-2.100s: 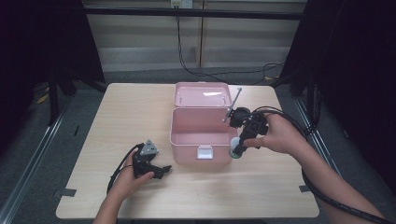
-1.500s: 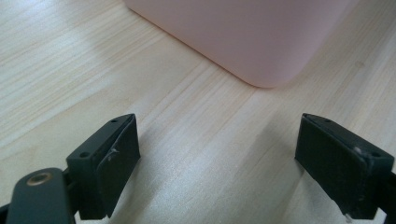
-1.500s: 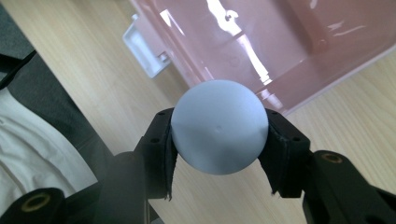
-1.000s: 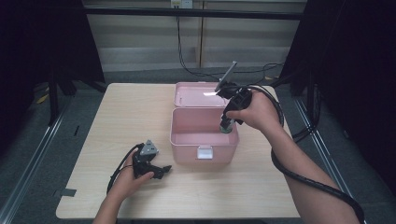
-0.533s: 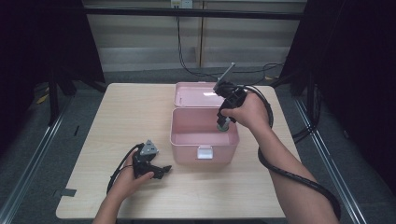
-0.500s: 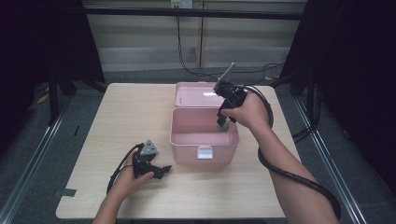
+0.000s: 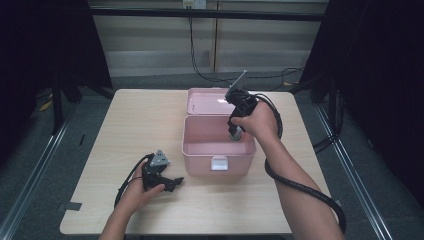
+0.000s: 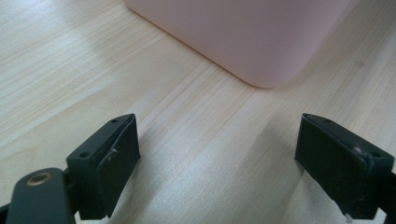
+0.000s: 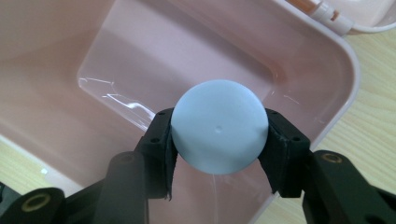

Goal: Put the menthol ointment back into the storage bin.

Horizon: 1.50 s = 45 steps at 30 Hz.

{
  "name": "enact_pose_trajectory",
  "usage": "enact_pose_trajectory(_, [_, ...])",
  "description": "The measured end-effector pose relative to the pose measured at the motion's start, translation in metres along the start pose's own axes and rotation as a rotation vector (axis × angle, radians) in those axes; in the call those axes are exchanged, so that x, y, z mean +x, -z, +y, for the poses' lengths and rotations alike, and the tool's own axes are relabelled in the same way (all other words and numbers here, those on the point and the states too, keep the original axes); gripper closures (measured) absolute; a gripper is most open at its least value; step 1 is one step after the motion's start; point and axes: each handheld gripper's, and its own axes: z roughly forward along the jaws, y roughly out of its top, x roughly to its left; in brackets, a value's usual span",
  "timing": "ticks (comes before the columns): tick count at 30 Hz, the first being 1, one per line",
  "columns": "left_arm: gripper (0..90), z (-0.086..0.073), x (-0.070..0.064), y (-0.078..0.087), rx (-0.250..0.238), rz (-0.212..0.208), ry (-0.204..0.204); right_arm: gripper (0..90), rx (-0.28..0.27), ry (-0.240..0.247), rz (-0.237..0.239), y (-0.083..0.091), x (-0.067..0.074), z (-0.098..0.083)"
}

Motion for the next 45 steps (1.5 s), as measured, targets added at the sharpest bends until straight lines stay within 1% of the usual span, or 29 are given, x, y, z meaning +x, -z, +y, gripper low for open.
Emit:
enact_pose_trajectory(3, [13.2, 0.000, 0.000, 0.000, 0.000, 0.000, 0.000, 50.3, 0.006, -0.009, -0.007, -0.003, -0.001, 0.001])
enact_pose_trajectory(6, [13.2, 0.000, 0.000, 0.000, -0.001, 0.000, -0.001, 50.3, 0.006, -0.040, -0.005, -0.007, -0.002, 0.003])
enact_pose_trajectory(11, [13.2, 0.000, 0.000, 0.000, 0.000, 0.001, 0.000, 50.3, 0.005, -0.055, -0.016, -0.012, -0.002, 0.005])
enact_pose_trajectory(16, [13.2, 0.000, 0.000, 0.000, -0.001, 0.000, -0.001, 50.3, 0.008, -0.074, -0.011, -0.019, -0.004, 0.010])
enact_pose_trajectory(27, [12.8, 0.000, 0.000, 0.000, -0.001, -0.002, -0.002, 50.4, 0.018, -0.086, -0.006, -0.030, -0.005, 0.017])
enact_pose_trajectory(36, [12.7, 0.000, 0.000, 0.000, -0.001, -0.003, -0.002, 50.4, 0.014, -0.111, -0.002, -0.038, -0.004, 0.021])
enact_pose_trajectory(45, [12.5, 0.000, 0.000, 0.000, -0.001, -0.002, -0.001, 50.4, 0.007, -0.108, -0.002, -0.046, 0.001, 0.025])
